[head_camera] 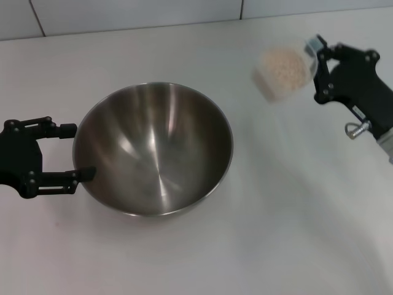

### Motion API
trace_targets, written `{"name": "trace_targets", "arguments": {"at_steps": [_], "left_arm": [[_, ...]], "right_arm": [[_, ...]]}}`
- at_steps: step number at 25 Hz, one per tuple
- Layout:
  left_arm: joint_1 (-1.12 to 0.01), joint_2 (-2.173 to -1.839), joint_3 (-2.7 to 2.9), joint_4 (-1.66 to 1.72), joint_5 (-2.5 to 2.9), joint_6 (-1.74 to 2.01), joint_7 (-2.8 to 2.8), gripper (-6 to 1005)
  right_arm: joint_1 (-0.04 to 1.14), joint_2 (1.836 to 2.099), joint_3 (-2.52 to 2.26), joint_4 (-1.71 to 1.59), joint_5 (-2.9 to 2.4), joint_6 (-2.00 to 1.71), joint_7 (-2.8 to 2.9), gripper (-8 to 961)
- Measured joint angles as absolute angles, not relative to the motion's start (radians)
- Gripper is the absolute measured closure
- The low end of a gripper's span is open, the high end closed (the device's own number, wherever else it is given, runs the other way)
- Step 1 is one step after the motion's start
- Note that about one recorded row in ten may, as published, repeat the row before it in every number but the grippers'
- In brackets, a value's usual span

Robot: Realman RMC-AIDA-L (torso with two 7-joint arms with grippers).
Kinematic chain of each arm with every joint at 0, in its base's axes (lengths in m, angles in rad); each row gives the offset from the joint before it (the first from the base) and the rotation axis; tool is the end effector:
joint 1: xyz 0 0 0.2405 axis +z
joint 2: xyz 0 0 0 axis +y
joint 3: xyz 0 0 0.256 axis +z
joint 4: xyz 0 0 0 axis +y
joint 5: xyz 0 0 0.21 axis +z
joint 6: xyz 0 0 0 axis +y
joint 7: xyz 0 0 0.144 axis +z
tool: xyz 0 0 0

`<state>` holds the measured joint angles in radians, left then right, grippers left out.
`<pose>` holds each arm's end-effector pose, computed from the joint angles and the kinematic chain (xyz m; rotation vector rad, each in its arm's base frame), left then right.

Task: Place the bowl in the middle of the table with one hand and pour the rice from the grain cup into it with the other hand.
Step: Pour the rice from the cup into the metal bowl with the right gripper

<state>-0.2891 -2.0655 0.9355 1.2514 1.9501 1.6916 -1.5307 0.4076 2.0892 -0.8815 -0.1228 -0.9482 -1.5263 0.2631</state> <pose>-0.2450 0.2947 0.0592 -2.8119 -0.2951 -0.3993 0.2949 0.3006 -0.0054 -1.8686 0.1310 0.8954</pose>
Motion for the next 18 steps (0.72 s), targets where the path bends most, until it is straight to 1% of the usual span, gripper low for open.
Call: {"name": "trace_targets", "arguments": {"at_steps": [5, 11, 18], "left_arm": [[-0.29, -2.065, 0.936, 1.252, 1.95, 1.693, -1.532, 170], [-0.291, -2.065, 0.936, 1.261, 1.952, 1.698, -1.543, 170], [-0.296, -2.065, 0.936, 1.275, 1.972, 1.698, -1.557, 170]], "right_arm": [[0.507, 2.091, -0.901, -0.076, -0.956, -1.554, 0.068, 949], [0.638, 2.092, -0.904, 0.112, -0.972, -1.555, -0.383, 949], [0.7, 2.092, -0.8, 0.287, -1.042, -1.574, -1.012, 948]]}}
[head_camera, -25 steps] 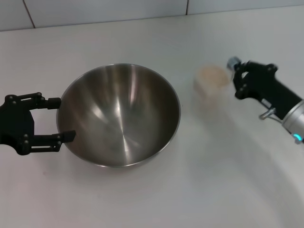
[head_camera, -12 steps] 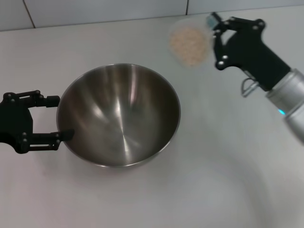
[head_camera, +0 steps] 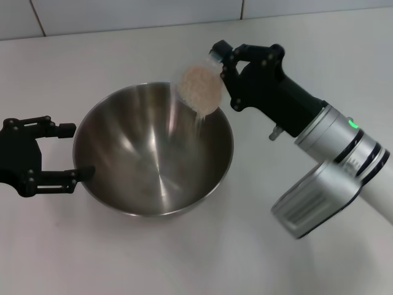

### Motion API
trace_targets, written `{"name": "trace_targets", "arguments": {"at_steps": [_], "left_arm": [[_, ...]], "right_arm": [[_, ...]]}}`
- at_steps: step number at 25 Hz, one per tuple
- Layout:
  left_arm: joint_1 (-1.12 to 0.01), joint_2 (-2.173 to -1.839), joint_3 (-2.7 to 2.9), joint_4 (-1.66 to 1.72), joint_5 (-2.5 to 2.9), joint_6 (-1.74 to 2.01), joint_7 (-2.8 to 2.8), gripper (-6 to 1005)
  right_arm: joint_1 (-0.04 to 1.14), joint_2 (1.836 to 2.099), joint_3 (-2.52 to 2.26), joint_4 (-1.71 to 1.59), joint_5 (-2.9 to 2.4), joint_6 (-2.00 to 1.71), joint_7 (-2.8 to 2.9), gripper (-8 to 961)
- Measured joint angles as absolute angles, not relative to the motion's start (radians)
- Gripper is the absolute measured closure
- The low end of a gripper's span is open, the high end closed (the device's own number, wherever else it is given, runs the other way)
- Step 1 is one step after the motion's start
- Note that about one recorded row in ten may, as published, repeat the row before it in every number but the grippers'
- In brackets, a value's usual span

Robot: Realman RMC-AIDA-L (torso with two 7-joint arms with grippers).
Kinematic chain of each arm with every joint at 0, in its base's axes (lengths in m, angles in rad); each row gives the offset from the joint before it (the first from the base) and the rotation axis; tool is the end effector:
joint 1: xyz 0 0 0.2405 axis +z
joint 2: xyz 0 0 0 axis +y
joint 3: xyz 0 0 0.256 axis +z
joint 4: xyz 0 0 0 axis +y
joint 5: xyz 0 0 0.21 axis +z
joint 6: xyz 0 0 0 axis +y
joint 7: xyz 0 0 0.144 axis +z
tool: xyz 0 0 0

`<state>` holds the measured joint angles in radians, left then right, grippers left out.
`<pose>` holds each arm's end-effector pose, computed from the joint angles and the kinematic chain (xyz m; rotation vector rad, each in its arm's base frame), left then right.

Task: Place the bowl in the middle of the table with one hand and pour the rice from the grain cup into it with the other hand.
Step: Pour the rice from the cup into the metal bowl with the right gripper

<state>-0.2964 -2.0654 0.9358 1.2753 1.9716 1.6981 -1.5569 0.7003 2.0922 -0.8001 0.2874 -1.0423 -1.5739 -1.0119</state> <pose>-0.2422 0.2963 0.0613 -2.8184 -0.2999 -0.3680 0.2248 0.3124 -0.0685 -1.6797 -0.8941 0.3151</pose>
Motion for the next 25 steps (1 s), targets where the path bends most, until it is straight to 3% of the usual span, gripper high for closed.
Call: {"name": "trace_targets", "arguments": {"at_steps": [13, 25], "left_arm": [[-0.307, -2.066, 0.948, 1.276, 1.976, 1.694, -1.557, 170], [-0.313, -2.065, 0.948, 1.275, 1.976, 1.698, -1.558, 170]], "right_arm": [[0.661, 2.092, -0.402, 0.35, -1.604, -1.518, -1.592, 948], [0.659, 2.092, -0.328, 0.388, -1.708, -1.4, -2.09, 948]]}}
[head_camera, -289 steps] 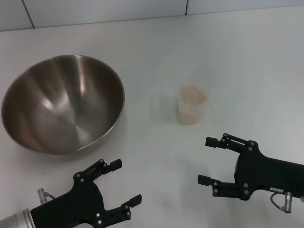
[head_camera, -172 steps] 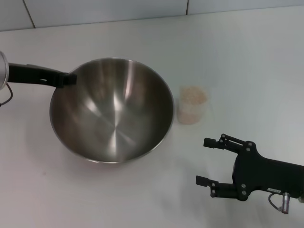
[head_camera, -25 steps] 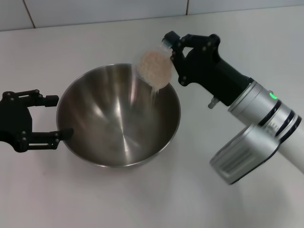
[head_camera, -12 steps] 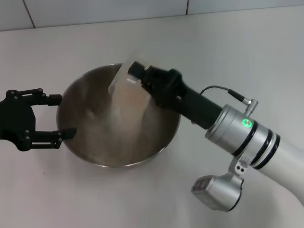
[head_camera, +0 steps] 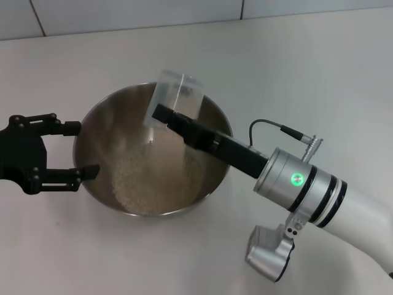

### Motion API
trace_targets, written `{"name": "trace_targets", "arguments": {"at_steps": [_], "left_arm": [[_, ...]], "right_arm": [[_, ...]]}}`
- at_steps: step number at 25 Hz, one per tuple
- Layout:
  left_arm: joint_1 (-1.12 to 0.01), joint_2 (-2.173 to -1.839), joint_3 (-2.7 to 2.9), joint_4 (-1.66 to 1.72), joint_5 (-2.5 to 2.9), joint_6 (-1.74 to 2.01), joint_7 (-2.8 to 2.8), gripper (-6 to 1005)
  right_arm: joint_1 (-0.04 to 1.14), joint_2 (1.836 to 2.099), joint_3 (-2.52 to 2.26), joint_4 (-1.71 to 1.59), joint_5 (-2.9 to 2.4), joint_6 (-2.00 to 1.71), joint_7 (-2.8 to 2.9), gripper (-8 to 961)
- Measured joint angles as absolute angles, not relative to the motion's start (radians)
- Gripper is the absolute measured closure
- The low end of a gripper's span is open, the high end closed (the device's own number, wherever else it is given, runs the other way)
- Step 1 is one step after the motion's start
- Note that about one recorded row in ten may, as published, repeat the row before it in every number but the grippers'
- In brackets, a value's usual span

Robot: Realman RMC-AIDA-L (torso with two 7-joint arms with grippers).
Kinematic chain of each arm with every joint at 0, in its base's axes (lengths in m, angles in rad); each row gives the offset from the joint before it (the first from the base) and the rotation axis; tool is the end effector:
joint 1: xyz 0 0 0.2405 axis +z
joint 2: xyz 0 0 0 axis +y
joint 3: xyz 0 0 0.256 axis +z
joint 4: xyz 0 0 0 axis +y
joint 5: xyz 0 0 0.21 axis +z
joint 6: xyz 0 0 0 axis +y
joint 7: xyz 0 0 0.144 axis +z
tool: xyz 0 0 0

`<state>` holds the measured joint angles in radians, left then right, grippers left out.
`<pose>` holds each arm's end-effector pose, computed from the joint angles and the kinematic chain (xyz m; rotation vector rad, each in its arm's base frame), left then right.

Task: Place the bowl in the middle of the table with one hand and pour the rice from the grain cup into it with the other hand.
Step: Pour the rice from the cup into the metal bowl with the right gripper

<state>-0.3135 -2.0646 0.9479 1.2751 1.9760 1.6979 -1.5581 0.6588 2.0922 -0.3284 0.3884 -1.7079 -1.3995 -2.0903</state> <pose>-0.2368 0.2999 0.0591 -2.8351 -0.2733 -0.3611 0.2013 0.2806 -0.1184 -1.1235 -1.7497 -0.2023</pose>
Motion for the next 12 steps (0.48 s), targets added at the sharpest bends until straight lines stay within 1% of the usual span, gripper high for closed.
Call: {"name": "trace_targets", "arguments": {"at_steps": [6, 9, 12], "left_arm": [[-0.331, -2.065, 0.948, 1.27, 1.994, 1.698, -1.567, 170], [-0.339, -2.065, 0.948, 1.27, 2.003, 1.698, -1.569, 170], [-0.342, -2.065, 0.948, 1.268, 2.004, 1.698, -1.569, 170]], "right_arm": [[0.662, 2.092, -0.327, 0.388, -1.709, -1.369, -2.376, 949], [0.663, 2.092, -0.324, 0.387, -1.71, -1.369, -2.392, 948], [0.636, 2.092, -0.25, 0.459, -1.709, -1.388, -2.275, 945]]}}
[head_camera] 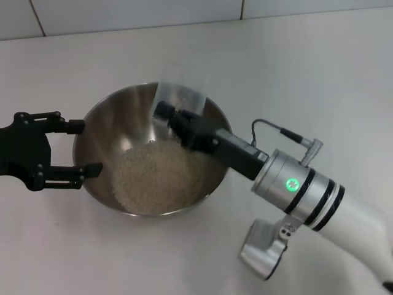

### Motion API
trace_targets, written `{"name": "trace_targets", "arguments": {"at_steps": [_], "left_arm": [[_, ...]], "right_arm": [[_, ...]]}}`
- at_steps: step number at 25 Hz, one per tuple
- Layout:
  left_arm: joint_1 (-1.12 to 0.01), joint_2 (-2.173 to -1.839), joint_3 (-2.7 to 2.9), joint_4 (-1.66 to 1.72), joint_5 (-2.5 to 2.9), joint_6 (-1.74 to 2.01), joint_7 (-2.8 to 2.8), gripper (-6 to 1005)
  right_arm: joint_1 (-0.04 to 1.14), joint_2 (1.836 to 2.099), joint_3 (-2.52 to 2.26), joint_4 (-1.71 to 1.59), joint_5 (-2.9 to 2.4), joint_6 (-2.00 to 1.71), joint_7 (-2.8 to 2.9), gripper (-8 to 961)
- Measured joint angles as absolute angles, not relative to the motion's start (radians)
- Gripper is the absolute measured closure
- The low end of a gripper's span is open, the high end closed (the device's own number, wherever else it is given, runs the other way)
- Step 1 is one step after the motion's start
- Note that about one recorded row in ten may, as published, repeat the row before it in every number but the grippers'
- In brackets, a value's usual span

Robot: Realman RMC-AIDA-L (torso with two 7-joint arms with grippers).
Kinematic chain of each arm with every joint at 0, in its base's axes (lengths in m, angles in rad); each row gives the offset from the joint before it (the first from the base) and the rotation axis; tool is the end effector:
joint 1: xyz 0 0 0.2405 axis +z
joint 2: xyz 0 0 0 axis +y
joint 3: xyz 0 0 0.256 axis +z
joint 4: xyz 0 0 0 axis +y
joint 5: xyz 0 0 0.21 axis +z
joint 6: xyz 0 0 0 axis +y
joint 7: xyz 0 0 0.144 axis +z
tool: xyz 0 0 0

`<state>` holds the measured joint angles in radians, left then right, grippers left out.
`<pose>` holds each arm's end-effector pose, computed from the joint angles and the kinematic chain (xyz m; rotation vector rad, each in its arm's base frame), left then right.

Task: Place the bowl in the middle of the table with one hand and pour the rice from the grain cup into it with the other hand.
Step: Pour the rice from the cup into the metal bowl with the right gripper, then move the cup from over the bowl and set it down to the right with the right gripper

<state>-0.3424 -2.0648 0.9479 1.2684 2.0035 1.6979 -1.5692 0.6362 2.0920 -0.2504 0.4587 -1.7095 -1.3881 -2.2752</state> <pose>-0.2326 0.3057 0.0571 -2.8505 -0.2671 -0.3347 0.1962 0.2762 -0.1208 -1.0384 -1.7452 -0.3230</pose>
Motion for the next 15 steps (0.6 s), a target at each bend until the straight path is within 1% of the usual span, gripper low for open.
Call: {"name": "trace_targets", "arguments": {"at_steps": [6, 9, 12, 15], "left_arm": [[-0.343, -2.065, 0.949, 1.271, 2.003, 1.698, -1.57, 170], [-0.34, -2.065, 0.949, 1.272, 2.004, 1.698, -1.571, 170], [-0.337, -2.065, 0.95, 1.274, 2.003, 1.699, -1.571, 170], [-0.336, -2.065, 0.949, 1.275, 2.003, 1.699, -1.571, 170]], "right_arm": [[0.522, 2.092, 0.031, 0.691, -1.758, -1.458, -1.646, 939], [0.463, 2.087, 0.147, 0.743, -1.761, -1.501, -1.271, 937], [0.41, 2.082, 0.261, 0.701, -1.762, -1.559, -0.859, 934], [0.384, 2.083, 0.383, 0.597, -1.754, -1.528, -0.561, 931]]}}
